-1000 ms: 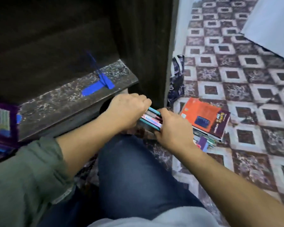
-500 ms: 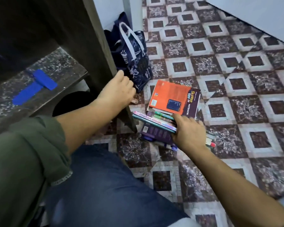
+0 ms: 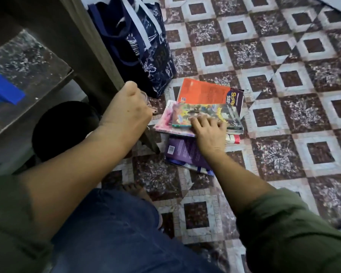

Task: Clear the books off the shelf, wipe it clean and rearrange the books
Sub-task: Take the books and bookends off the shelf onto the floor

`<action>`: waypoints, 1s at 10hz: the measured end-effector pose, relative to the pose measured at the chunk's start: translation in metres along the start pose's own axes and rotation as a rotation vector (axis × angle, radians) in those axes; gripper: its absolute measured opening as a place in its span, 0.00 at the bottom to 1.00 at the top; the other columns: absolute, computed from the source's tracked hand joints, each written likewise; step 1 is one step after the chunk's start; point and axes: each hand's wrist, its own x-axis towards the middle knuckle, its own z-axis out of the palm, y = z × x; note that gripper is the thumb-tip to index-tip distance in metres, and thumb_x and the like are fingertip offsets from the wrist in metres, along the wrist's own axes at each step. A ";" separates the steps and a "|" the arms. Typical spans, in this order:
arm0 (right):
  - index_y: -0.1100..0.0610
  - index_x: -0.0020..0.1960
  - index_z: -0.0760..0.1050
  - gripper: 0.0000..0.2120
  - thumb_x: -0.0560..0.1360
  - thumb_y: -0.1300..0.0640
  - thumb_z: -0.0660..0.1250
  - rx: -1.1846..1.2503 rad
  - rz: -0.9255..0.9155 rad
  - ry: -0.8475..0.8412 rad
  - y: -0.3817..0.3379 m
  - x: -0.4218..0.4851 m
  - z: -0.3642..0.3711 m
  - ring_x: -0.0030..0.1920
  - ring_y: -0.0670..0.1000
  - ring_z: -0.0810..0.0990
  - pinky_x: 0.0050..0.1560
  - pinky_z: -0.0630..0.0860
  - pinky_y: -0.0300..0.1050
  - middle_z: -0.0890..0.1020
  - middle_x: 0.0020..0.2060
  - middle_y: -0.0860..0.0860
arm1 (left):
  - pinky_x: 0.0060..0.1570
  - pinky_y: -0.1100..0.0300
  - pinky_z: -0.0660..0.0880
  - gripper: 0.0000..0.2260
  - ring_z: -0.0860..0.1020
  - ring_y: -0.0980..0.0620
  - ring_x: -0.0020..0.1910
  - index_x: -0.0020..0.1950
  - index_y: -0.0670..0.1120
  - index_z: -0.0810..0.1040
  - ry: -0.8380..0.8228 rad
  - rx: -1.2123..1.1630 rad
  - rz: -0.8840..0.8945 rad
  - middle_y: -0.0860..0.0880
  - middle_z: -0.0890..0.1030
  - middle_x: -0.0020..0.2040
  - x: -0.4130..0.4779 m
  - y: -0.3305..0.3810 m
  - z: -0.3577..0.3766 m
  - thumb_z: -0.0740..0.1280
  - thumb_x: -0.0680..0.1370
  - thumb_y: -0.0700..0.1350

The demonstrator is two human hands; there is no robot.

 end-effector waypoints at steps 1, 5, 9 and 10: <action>0.50 0.71 0.64 0.25 0.76 0.57 0.66 0.008 -0.008 -0.281 -0.013 -0.025 0.029 0.62 0.60 0.72 0.54 0.70 0.55 0.70 0.69 0.53 | 0.41 0.57 0.61 0.09 0.68 0.53 0.33 0.28 0.48 0.59 -0.118 -0.011 0.010 0.52 0.63 0.27 -0.006 -0.002 0.004 0.56 0.67 0.40; 0.49 0.75 0.57 0.36 0.73 0.42 0.68 0.182 -0.057 -0.687 -0.013 -0.024 -0.024 0.69 0.58 0.67 0.62 0.72 0.56 0.62 0.73 0.52 | 0.54 0.52 0.69 0.14 0.74 0.47 0.42 0.44 0.45 0.80 0.451 -0.076 0.136 0.49 0.76 0.39 -0.010 0.009 0.028 0.55 0.76 0.36; 0.53 0.65 0.70 0.21 0.74 0.48 0.65 0.394 -0.661 -0.287 -0.175 -0.024 -0.265 0.58 0.58 0.76 0.54 0.73 0.50 0.76 0.58 0.54 | 0.42 0.51 0.71 0.16 0.78 0.41 0.43 0.47 0.44 0.81 -0.060 -0.593 -0.635 0.43 0.79 0.43 -0.226 -0.067 0.103 0.79 0.62 0.44; 0.52 0.66 0.69 0.21 0.75 0.48 0.64 0.390 -0.833 -0.181 -0.235 -0.032 -0.311 0.60 0.57 0.76 0.55 0.73 0.50 0.76 0.60 0.53 | 0.49 0.49 0.71 0.20 0.76 0.42 0.53 0.58 0.48 0.78 -0.148 -0.599 -0.874 0.46 0.78 0.52 -0.300 -0.091 0.117 0.75 0.68 0.52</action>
